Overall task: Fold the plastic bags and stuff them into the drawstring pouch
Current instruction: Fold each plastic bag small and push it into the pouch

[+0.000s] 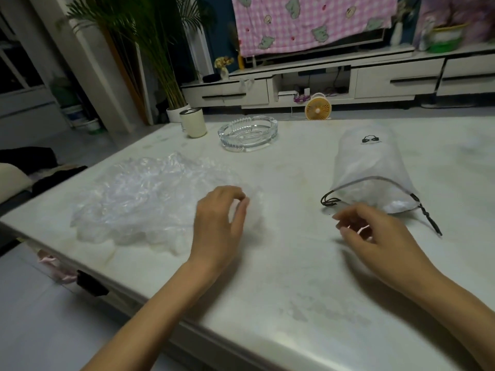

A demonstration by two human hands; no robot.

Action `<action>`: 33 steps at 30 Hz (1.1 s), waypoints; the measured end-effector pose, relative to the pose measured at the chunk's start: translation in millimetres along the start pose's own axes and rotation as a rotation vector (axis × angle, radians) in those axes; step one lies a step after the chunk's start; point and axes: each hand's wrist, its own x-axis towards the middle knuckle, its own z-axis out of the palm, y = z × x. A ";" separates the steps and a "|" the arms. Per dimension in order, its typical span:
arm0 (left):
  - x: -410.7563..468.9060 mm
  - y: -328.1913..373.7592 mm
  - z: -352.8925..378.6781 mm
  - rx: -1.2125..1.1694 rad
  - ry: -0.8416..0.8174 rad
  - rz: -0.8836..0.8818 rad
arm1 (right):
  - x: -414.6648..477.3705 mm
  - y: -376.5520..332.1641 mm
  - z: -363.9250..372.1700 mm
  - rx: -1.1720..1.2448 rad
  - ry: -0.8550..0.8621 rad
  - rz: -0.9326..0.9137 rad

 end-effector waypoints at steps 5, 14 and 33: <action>-38.2 26.1 -9.7 -0.307 -0.501 0.147 | 5.8 -1.7 -6.7 0.082 0.146 0.081; -62.3 25.8 -7.8 -0.425 -0.257 -0.212 | -7.2 -0.4 16.8 -0.295 -0.085 0.068; -33.2 29.6 -18.8 -0.839 -0.329 -0.777 | 8.3 -8.3 -16.0 0.585 -0.107 0.534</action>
